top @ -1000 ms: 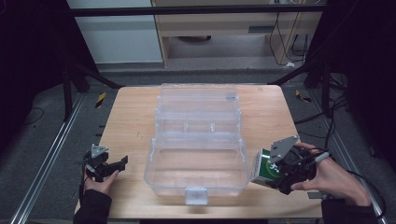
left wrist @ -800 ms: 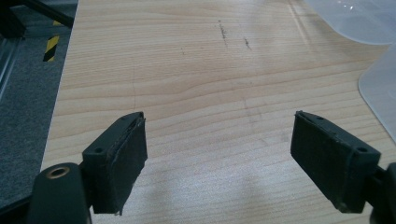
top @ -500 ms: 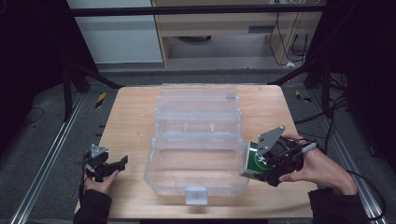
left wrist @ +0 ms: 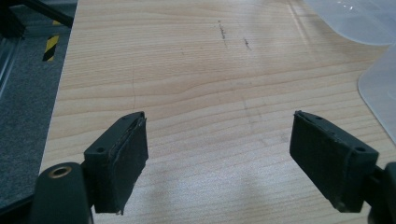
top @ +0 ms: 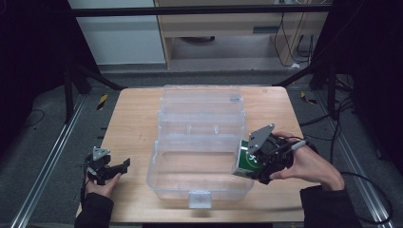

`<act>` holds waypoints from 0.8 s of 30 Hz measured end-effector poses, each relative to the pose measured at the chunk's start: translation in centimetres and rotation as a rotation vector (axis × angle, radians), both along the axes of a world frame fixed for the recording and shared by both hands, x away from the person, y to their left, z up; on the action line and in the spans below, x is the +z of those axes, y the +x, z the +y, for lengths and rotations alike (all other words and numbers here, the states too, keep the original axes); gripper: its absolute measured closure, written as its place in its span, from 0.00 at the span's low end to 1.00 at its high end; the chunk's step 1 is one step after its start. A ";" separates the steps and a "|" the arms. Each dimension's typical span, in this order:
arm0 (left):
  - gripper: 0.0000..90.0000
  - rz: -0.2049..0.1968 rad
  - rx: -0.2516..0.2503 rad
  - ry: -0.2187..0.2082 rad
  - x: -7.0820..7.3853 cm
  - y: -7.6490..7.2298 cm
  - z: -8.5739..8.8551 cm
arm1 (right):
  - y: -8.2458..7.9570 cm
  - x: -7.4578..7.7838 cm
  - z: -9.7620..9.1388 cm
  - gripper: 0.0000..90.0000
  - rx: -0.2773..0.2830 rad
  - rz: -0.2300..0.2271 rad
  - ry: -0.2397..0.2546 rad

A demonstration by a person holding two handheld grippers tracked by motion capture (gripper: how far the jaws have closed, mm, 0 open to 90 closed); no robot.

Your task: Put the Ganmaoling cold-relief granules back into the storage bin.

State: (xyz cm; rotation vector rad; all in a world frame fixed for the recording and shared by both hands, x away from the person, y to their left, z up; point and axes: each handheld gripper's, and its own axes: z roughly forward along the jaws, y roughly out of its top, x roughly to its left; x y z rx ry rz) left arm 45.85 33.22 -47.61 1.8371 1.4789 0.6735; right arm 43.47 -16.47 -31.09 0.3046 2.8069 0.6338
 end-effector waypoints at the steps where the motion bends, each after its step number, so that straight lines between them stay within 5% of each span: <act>1: 0.21 0.000 0.000 0.000 0.0 0.0 0.0 | 0.1 -0.1 0.1 0.18 0.002 0.000 0.000; 24: 0.21 -0.001 -0.001 -0.001 0.0 0.0 0.0 | 1.0 -1.9 2.7 0.17 0.053 0.000 0.016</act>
